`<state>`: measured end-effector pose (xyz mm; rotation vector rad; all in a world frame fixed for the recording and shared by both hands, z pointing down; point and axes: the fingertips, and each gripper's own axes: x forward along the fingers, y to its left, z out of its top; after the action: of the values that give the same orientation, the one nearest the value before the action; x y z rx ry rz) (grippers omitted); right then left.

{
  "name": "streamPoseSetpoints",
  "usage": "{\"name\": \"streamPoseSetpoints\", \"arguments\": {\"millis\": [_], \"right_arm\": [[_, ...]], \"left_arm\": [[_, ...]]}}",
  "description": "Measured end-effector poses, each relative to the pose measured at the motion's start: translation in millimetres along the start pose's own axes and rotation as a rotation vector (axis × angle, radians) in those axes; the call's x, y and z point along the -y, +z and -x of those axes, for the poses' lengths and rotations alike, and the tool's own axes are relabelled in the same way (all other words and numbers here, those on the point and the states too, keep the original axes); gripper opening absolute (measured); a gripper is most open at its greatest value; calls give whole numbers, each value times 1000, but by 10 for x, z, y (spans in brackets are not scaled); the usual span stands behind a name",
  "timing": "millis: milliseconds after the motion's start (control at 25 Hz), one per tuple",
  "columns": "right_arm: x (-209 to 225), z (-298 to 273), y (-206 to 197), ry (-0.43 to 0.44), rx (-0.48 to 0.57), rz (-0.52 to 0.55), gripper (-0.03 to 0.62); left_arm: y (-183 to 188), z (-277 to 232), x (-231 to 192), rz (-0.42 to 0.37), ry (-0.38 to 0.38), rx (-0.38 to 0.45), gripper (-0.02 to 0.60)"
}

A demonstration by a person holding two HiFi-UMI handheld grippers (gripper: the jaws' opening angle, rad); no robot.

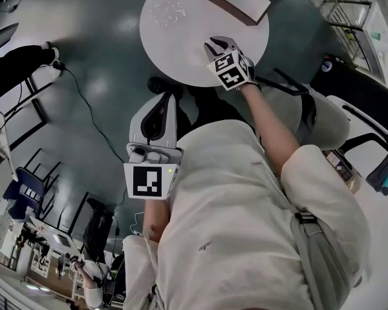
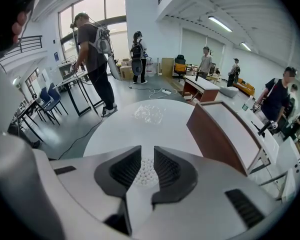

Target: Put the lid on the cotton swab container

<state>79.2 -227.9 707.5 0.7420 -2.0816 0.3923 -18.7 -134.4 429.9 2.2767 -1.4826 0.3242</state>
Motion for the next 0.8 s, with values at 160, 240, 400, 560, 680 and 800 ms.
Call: {"name": "streamPoseSetpoints", "arguments": {"millis": [160,240,400,560,680,800], "right_arm": [[-12,-19,0,3,-8,3,87],[-9,-25,-10,2,-8,5,89],[-6,-55,-48,5,-12,4,90],[-15,-54,-31,-3,15,-3,87],[0,-47,-54,-11,42,-17,89],[-5,-47,-55,-35,81,-18,87]], "left_arm": [[11,0,9,-1,-2,1,9],[14,-12,21,3,-4,3,9],[41,-41,40,-2,-7,10,8],[49,-34,38,3,-4,11,8],[35,-51,62,-3,-7,14,9],[1,-40,55,9,-7,6,9]]}}
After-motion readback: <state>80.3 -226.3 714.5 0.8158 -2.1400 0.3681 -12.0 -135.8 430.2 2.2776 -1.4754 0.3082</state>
